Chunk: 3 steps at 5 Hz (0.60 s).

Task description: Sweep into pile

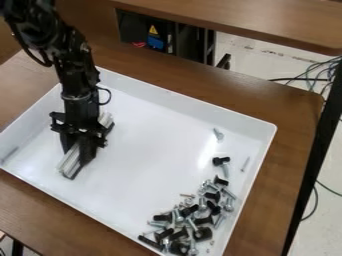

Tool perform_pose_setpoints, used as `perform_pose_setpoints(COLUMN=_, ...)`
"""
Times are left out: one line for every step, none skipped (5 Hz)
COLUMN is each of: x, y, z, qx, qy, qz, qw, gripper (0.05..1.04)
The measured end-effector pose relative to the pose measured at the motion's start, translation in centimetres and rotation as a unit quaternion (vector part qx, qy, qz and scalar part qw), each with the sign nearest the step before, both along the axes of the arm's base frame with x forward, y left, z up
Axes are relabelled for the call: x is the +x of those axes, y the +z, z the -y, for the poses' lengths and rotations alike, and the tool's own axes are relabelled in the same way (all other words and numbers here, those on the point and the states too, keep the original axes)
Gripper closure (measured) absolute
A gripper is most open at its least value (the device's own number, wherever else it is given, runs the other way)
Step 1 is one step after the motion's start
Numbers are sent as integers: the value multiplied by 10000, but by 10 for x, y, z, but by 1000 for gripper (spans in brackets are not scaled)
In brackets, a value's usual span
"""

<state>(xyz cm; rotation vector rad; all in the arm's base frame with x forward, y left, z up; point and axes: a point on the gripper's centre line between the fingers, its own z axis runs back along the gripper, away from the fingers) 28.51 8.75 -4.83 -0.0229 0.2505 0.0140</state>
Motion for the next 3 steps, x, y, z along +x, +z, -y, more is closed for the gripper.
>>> perform_pose_setpoints(x=-7, y=2, z=8, qx=7, qy=-158, qz=-82, qw=9998, gripper=381)
perform_pose_setpoints(x=-9, y=29, z=25, qx=236, qy=-331, qz=-233, qw=9989, gripper=89)
perform_pose_setpoints(x=-7, y=67, z=62, qx=791, qy=-499, qz=-184, qw=9954, gripper=72)
